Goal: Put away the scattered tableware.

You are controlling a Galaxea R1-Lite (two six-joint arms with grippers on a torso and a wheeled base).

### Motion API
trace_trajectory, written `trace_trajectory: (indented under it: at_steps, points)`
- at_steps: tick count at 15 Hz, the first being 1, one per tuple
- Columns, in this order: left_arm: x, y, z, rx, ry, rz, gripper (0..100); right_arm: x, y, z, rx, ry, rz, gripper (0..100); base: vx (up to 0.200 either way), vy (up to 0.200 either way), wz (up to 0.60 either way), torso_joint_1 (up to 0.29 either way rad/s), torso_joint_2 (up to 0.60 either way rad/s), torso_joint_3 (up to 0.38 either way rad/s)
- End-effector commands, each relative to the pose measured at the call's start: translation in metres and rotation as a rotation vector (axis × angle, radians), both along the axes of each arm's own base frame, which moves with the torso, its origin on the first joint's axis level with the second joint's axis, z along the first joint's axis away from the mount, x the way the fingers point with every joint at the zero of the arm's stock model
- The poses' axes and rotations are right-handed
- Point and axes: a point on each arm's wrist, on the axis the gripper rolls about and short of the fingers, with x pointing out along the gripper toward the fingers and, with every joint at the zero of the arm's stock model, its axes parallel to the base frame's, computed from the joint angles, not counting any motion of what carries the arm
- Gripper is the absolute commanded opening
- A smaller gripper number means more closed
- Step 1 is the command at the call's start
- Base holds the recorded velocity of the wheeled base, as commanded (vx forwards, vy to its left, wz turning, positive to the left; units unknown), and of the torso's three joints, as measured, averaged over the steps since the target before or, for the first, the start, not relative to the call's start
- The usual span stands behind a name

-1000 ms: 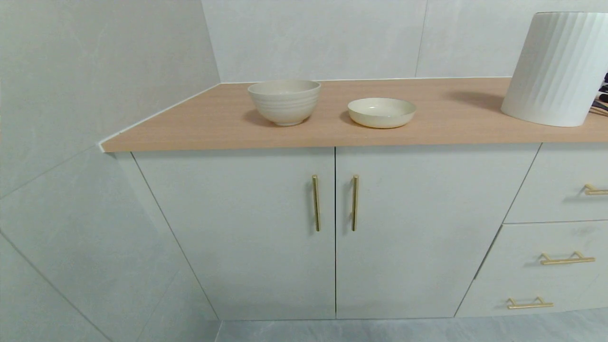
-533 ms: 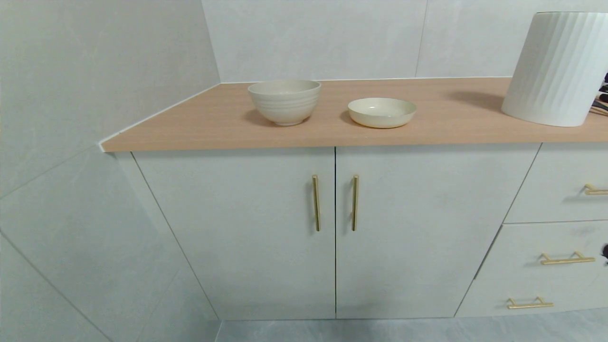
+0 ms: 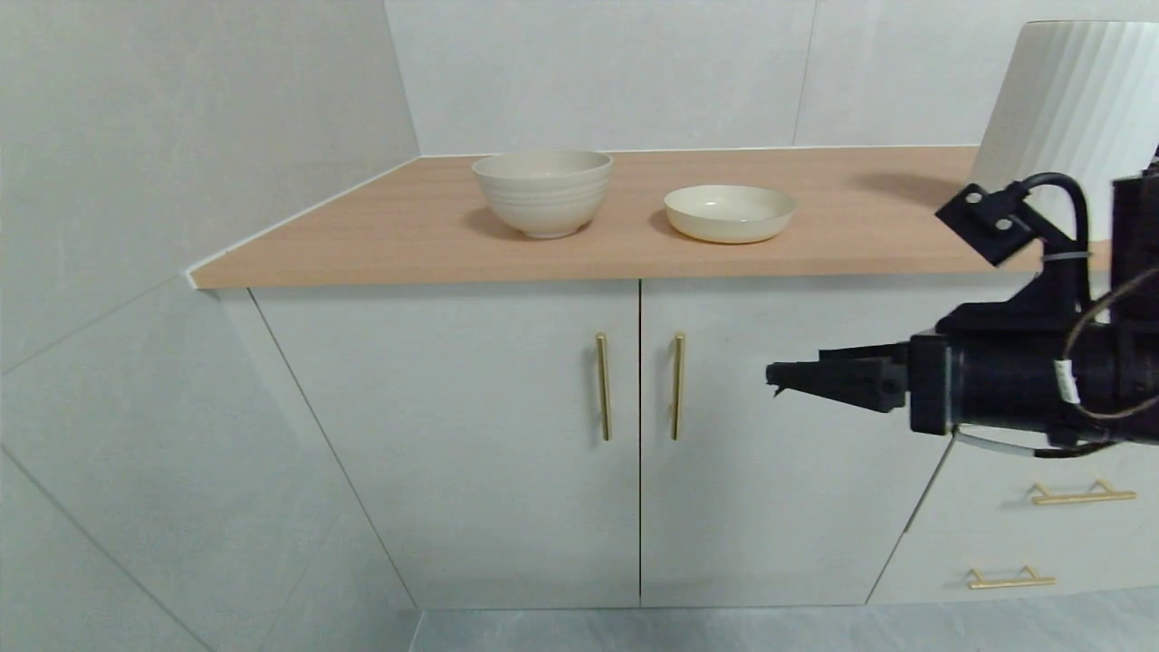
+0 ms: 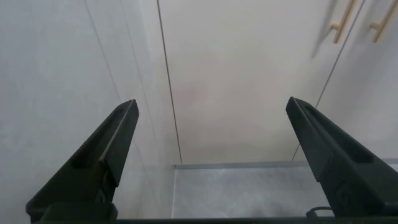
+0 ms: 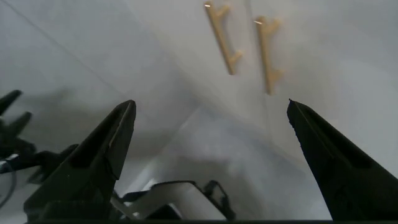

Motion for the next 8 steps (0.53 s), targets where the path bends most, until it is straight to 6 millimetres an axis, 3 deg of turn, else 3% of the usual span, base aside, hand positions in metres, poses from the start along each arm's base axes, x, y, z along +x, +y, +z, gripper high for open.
trace_trajectory:
  at_steps: [1, 4, 8]
  points:
    - [0.000, 0.000, 0.000, 0.000, 0.000, -0.001, 100, 0.033, 0.024, -0.018, -0.017, 0.073, 0.042, 100, 0.000, 0.000, 0.00, 0.000, 0.00, 0.000]
    - [0.000, 0.000, 0.000, 0.000, 0.000, 0.000, 100, 0.052, 0.035, -0.033, -0.034, 0.112, 0.045, 100, 0.000, 0.000, 0.00, 0.000, 0.00, 0.000]
    - [0.000, 0.000, 0.000, 0.000, 0.000, 0.000, 100, 0.089, 0.057, -0.071, -0.006, 0.105, 0.037, 100, 0.000, 0.000, 0.00, 0.000, 0.00, 0.000]
